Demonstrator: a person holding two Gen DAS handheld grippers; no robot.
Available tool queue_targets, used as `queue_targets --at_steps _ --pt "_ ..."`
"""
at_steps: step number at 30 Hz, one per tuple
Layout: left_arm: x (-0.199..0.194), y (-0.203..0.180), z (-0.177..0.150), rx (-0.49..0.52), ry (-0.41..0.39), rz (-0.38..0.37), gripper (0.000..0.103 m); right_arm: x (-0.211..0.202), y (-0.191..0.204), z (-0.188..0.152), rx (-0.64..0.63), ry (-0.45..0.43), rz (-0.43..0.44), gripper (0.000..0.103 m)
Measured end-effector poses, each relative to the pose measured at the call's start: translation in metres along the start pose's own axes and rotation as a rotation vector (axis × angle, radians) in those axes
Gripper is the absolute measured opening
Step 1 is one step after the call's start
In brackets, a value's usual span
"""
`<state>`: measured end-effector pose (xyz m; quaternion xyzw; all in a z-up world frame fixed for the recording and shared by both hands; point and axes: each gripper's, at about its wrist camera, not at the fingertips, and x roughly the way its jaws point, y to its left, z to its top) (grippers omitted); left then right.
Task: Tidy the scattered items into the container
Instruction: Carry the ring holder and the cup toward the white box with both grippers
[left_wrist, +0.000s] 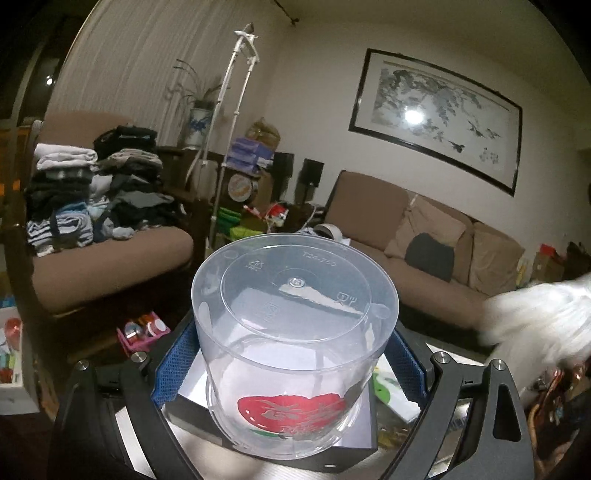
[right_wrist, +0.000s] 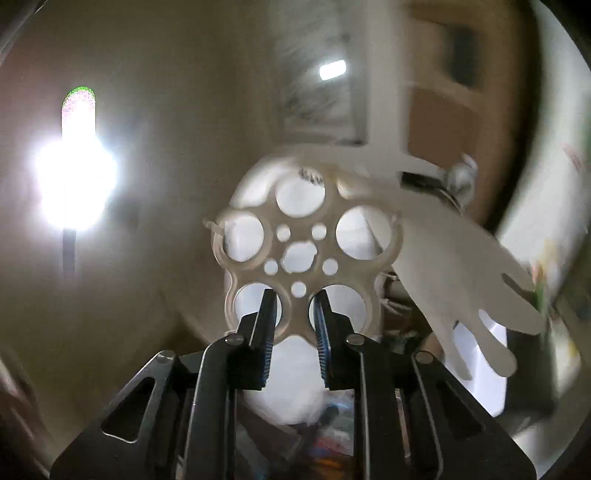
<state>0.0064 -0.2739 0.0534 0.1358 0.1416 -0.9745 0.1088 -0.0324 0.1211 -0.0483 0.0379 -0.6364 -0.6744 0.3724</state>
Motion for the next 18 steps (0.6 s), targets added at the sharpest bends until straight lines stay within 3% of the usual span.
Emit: queue_targets --at_steps 2,4,6,10,11,12,14,15,18 --pt "-0.001 -0.004 -0.001 0.002 -0.001 -0.01 0.094 -0.006 -0.017 0.012 0.034 0.05 -0.242 0.017" --pt "-0.001 -0.008 -0.002 0.003 0.003 -0.018 0.094 -0.001 -0.018 0.013 0.007 0.136 -0.37 0.017" --pt "-0.001 -0.011 -0.004 0.007 0.005 -0.018 0.094 0.004 -0.001 0.011 -0.092 0.159 -0.394 0.017" --pt "0.001 -0.015 -0.006 0.031 0.019 -0.003 0.094 0.037 0.05 -0.007 -0.429 0.274 -0.457 0.017" --pt "0.003 -0.016 -0.006 0.04 0.026 0.005 0.094 0.045 0.053 -0.011 -0.438 0.324 -0.432 0.017" --pt "0.004 -0.017 -0.007 0.047 0.032 0.016 0.094 0.048 0.047 -0.01 -0.354 0.36 -0.353 0.017" --pt "0.006 -0.017 -0.007 0.056 0.041 0.028 0.094 0.042 0.028 -0.006 -0.185 0.325 -0.259 0.017" --pt "0.007 -0.017 -0.008 0.061 0.043 0.033 0.094 0.042 0.024 -0.005 -0.184 0.319 -0.304 0.017" --pt "0.009 -0.017 -0.007 0.09 0.05 0.058 0.094 0.056 0.036 -0.012 -0.423 0.354 -0.591 0.017"
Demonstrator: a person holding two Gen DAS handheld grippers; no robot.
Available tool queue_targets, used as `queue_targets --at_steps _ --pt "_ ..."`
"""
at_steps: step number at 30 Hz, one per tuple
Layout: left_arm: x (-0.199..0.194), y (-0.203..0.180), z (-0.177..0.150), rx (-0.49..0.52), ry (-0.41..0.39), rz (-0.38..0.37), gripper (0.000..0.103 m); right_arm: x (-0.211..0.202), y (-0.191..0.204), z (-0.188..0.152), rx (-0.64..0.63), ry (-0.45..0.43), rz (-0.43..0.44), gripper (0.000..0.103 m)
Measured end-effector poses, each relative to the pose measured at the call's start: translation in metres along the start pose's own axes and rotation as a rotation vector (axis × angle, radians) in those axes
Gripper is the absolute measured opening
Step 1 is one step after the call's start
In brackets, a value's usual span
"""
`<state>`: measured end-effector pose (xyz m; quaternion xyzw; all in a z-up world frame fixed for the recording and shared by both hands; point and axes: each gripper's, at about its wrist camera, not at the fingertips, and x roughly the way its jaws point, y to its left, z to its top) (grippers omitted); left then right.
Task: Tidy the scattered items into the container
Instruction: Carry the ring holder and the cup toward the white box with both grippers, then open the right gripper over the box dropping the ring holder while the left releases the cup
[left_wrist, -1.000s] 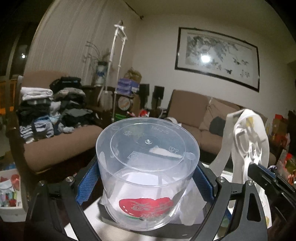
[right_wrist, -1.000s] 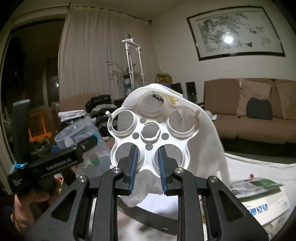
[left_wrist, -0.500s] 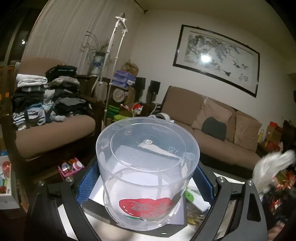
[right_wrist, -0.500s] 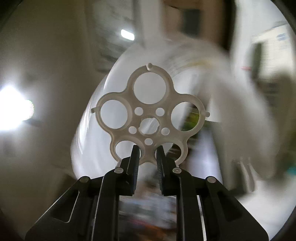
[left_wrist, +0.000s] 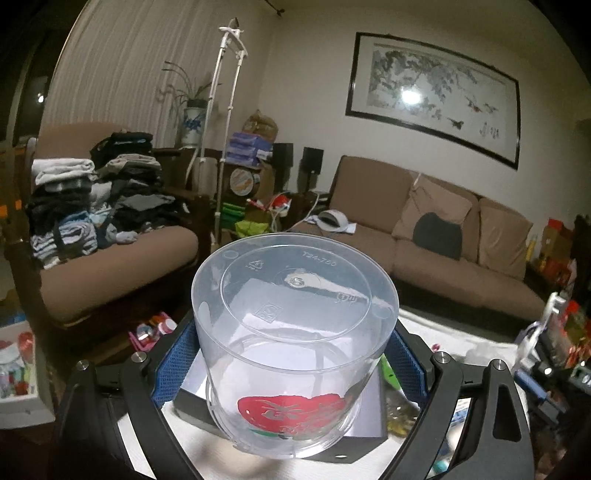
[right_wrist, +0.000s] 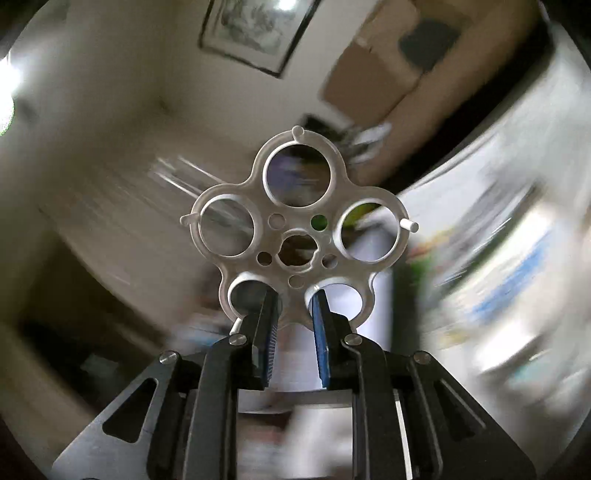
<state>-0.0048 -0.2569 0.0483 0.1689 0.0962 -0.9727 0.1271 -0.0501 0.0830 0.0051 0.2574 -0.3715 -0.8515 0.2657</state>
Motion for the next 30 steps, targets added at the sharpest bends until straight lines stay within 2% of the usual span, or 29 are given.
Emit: queue_targets --at_steps 2,6,10,17,20,24,30 --pt "0.001 0.001 0.0 0.02 0.003 0.018 0.094 0.005 0.012 0.003 -0.084 0.017 -0.095 0.017" --pt "0.003 0.005 0.001 0.021 0.012 0.028 0.094 0.007 0.031 -0.001 -0.18 0.044 -0.175 0.017" --pt "0.008 0.01 0.0 0.023 0.046 0.029 0.094 0.023 0.056 -0.012 -0.221 0.078 -0.157 0.017" --pt "0.012 0.016 0.003 0.039 0.045 0.037 0.094 0.048 0.054 -0.032 -0.237 0.121 -0.144 0.017" --pt "0.018 0.022 0.009 0.009 0.023 -0.007 0.094 0.06 0.052 -0.034 -0.24 0.134 -0.138 0.017" --pt "0.035 0.035 0.013 -0.1 -0.022 -0.115 0.094 0.081 0.05 -0.035 -0.241 0.147 -0.108 0.017" --pt "0.074 0.038 0.0 -0.129 0.041 -0.107 0.094 0.127 0.048 -0.049 -0.28 0.238 -0.139 0.017"
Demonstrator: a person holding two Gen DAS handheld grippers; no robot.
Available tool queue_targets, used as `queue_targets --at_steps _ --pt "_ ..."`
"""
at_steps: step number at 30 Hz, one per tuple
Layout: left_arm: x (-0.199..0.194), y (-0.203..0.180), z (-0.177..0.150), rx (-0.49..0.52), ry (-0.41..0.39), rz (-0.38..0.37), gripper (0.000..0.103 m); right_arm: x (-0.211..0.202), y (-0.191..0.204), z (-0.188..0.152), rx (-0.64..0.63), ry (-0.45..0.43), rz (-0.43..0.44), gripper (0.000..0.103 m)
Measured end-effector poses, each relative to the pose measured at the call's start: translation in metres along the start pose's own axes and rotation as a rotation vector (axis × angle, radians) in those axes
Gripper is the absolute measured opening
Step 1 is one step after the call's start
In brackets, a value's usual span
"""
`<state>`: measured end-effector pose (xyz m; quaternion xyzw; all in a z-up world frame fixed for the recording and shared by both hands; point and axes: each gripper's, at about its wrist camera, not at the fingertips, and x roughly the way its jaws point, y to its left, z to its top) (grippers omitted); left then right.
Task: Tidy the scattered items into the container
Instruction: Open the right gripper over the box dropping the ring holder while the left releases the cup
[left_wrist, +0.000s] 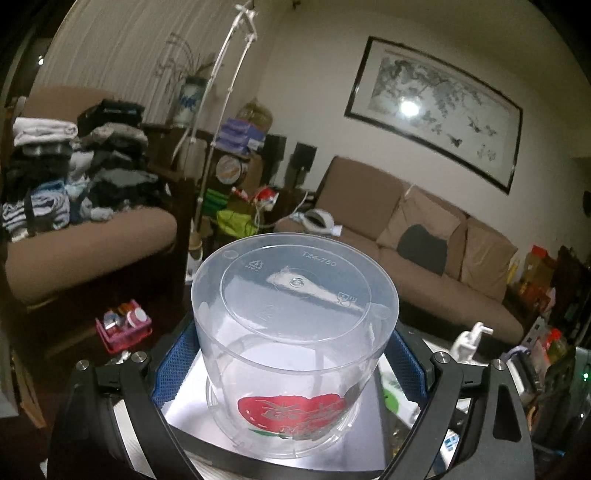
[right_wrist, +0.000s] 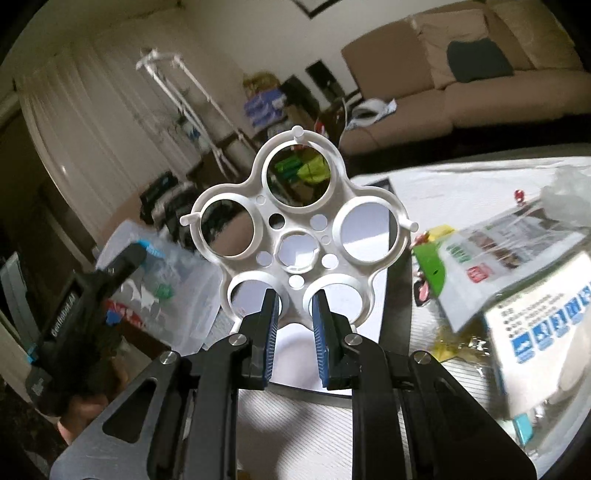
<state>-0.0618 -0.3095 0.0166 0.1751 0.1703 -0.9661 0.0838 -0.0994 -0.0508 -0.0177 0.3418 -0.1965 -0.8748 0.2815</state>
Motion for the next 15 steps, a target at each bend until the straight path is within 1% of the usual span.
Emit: queue_targets --at_steps 5,7,9,12,15 --pt "0.028 0.013 -0.008 -0.004 0.061 0.048 0.094 0.036 0.011 -0.004 -0.089 0.099 -0.048 0.017" --pt "0.034 0.018 -0.011 -0.026 0.086 0.07 0.094 0.049 0.015 -0.005 -0.118 0.13 -0.06 0.017" --pt "0.036 0.02 -0.012 -0.031 0.085 0.085 0.094 0.064 0.018 -0.006 -0.143 0.173 -0.07 0.017" --pt "0.041 0.017 -0.014 0.023 0.078 0.143 0.094 0.085 0.019 -0.012 -0.165 0.232 -0.11 0.017" --pt "0.051 0.013 -0.019 0.074 0.112 0.187 0.094 0.1 0.02 -0.018 -0.181 0.286 -0.153 0.017"
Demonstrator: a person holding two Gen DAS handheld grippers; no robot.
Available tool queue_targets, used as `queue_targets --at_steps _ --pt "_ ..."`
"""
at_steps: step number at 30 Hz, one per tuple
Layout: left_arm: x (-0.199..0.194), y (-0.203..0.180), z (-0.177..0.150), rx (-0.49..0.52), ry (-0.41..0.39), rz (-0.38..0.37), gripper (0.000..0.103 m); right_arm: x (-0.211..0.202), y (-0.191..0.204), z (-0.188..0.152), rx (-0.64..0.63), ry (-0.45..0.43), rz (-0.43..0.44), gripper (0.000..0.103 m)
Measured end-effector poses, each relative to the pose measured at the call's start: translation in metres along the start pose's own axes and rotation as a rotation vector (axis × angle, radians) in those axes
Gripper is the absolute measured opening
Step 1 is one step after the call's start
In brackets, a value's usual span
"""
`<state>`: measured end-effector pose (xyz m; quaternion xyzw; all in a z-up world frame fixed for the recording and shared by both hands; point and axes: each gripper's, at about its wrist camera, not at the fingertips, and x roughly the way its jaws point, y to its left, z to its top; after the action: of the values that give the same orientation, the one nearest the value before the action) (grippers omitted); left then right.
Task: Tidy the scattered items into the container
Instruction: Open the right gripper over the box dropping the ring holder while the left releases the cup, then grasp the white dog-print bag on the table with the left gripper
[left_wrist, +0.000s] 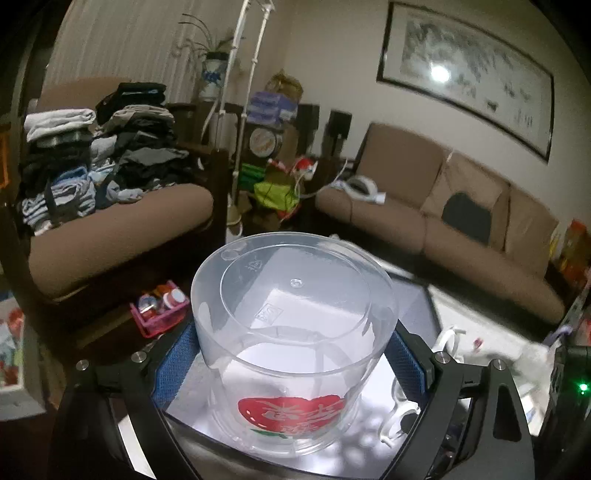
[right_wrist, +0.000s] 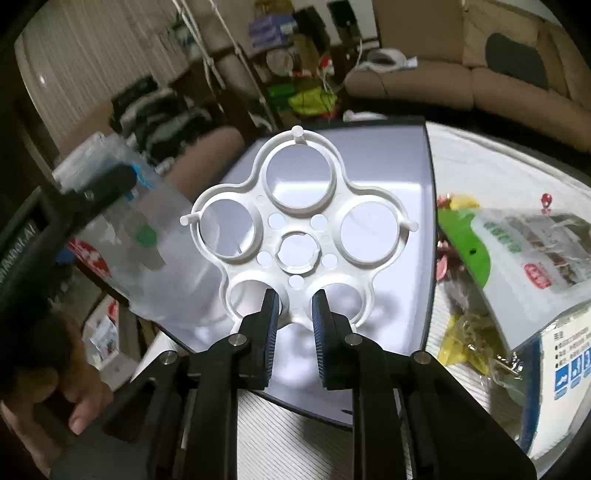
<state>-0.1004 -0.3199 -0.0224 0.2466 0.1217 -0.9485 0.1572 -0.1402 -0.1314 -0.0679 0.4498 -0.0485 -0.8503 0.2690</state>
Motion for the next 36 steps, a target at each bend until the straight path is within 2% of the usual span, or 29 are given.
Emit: queue_targets --at_steps 3,5,10,12,13,14,16,19,21,25,27,30,33,36 --pt "0.007 -0.008 -0.005 0.047 0.049 0.021 0.094 0.008 0.001 0.0 -0.002 0.035 -0.046 0.018" --pt "0.008 -0.009 -0.005 0.019 0.08 -0.01 0.094 0.009 -0.002 -0.001 0.015 0.051 -0.078 0.02" --pt "0.009 -0.006 -0.005 0.004 0.111 -0.002 0.094 0.001 -0.009 0.0 0.053 0.042 -0.034 0.02" --pt "0.013 -0.004 -0.005 -0.009 0.148 -0.005 0.095 -0.006 -0.012 0.001 0.057 0.025 -0.044 0.024" --pt "0.015 -0.004 -0.006 -0.015 0.169 -0.007 0.096 -0.01 -0.014 0.001 0.062 0.017 -0.047 0.032" --pt "0.016 -0.004 -0.006 -0.018 0.192 -0.007 0.096 -0.014 -0.017 0.001 0.069 0.011 -0.055 0.045" --pt "0.016 -0.008 -0.006 -0.007 0.231 -0.004 0.101 -0.025 -0.023 0.001 0.085 -0.004 -0.079 0.058" --pt "0.006 -0.017 -0.001 0.028 0.231 -0.006 0.101 -0.046 -0.033 0.0 0.112 -0.024 -0.104 0.063" --pt "-0.009 -0.024 0.003 0.025 0.205 -0.041 0.101 -0.063 -0.04 -0.001 0.135 -0.034 -0.115 0.069" --pt "-0.047 -0.045 0.006 -0.065 0.169 -0.198 0.102 -0.104 -0.061 -0.006 0.194 -0.076 -0.126 0.076" --pt "-0.059 -0.061 0.0 -0.089 0.177 -0.277 0.102 -0.127 -0.075 -0.009 0.23 -0.102 -0.132 0.08" --pt "-0.071 -0.095 -0.016 -0.059 0.206 -0.359 0.102 -0.167 -0.102 -0.021 0.302 -0.147 -0.16 0.083" --pt "-0.075 -0.139 -0.038 0.027 0.273 -0.417 0.102 -0.208 -0.138 -0.04 0.37 -0.178 -0.227 0.085" --pt "-0.065 -0.182 -0.067 0.101 0.411 -0.427 0.102 -0.242 -0.182 -0.068 0.48 -0.181 -0.324 0.092"
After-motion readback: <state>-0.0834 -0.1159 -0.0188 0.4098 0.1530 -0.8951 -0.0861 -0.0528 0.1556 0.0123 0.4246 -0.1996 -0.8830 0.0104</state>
